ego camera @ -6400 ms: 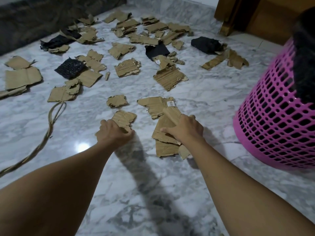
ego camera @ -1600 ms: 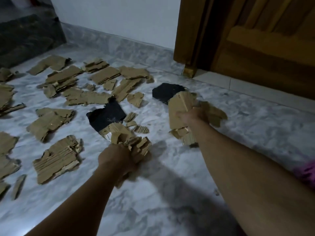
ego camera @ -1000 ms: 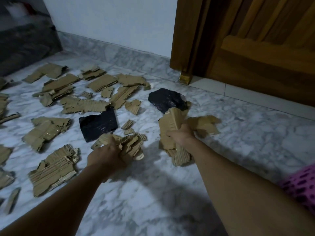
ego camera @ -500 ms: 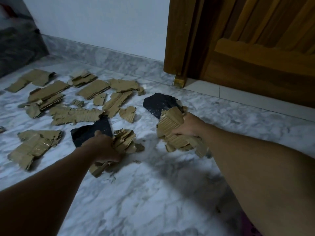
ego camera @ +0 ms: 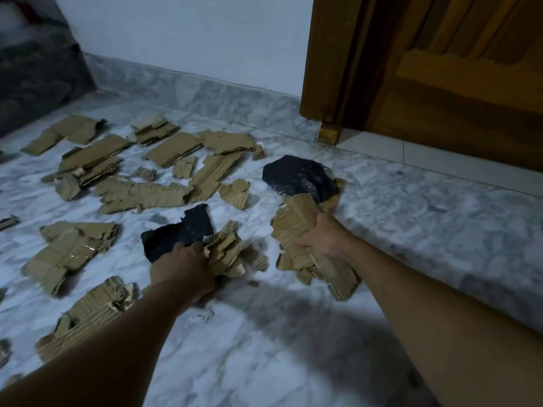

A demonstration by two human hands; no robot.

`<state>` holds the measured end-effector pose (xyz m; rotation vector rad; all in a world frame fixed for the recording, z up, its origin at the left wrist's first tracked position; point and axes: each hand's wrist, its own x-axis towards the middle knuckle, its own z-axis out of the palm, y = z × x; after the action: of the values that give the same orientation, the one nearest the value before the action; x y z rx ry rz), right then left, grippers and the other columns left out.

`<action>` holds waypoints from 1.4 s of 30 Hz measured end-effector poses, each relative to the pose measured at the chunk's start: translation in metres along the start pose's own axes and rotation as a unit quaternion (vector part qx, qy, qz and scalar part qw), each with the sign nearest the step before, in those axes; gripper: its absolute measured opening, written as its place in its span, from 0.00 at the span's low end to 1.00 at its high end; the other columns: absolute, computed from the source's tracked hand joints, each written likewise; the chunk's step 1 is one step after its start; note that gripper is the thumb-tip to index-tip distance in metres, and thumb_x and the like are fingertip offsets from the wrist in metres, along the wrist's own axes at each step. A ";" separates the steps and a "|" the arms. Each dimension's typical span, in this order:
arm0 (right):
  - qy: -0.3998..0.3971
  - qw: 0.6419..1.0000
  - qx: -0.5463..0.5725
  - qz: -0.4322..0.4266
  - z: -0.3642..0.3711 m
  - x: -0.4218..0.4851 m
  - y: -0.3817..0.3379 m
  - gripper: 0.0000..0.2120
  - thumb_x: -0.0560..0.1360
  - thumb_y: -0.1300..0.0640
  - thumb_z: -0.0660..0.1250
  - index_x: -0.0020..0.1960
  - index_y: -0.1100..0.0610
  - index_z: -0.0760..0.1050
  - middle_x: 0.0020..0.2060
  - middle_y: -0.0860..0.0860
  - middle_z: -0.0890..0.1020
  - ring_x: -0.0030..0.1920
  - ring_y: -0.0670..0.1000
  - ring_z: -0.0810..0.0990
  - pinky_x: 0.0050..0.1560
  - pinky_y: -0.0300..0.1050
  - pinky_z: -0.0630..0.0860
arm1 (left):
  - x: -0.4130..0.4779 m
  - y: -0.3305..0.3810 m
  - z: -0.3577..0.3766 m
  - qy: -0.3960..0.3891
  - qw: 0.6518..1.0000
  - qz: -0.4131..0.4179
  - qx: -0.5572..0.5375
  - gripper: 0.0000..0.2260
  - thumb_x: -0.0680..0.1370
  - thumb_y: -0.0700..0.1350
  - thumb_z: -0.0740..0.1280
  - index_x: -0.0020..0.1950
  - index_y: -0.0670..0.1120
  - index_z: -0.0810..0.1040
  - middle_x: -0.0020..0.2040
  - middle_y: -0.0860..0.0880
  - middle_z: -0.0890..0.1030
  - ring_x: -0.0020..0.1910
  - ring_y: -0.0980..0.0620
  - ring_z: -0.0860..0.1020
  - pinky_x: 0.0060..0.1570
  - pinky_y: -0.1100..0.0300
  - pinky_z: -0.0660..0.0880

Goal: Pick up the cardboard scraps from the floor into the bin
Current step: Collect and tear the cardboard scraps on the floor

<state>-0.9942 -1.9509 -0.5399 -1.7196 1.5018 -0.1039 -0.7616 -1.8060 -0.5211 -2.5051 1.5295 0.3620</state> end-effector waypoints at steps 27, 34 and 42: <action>0.121 0.979 -0.159 0.027 -0.023 0.070 -0.053 0.40 0.74 0.39 0.70 0.75 0.61 0.60 0.69 0.59 0.71 0.66 0.61 0.73 0.60 0.50 0.72 | 0.014 -0.008 0.020 -0.014 0.992 -0.031 -0.122 0.31 0.69 0.65 0.69 0.59 0.45 0.66 0.63 0.43 0.62 0.53 0.43 0.77 0.42 0.56 0.70; 0.176 0.978 -0.108 -0.008 -0.005 0.026 -0.043 0.31 0.70 0.45 0.75 0.66 0.58 0.68 0.56 0.55 0.79 0.55 0.59 0.79 0.51 0.49 0.77 | 0.006 -0.008 0.006 0.036 0.994 -0.005 -0.103 0.29 0.68 0.60 0.71 0.61 0.47 0.67 0.55 0.46 0.75 0.54 0.44 0.76 0.42 0.55 0.71; -0.005 0.997 0.077 -0.026 -0.005 -0.038 -0.075 0.23 0.66 0.51 0.80 0.54 0.57 0.73 0.47 0.51 0.81 0.45 0.49 0.81 0.41 0.43 0.79 | -0.001 -0.037 -0.016 0.001 0.973 -0.052 -0.226 0.33 0.59 0.63 0.72 0.57 0.49 0.70 0.48 0.47 0.79 0.48 0.43 0.79 0.48 0.51 0.78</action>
<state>-0.9484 -1.9251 -0.4733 -1.6323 1.4054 -0.2326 -0.7276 -1.7926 -0.5042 -2.9068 1.4378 0.7663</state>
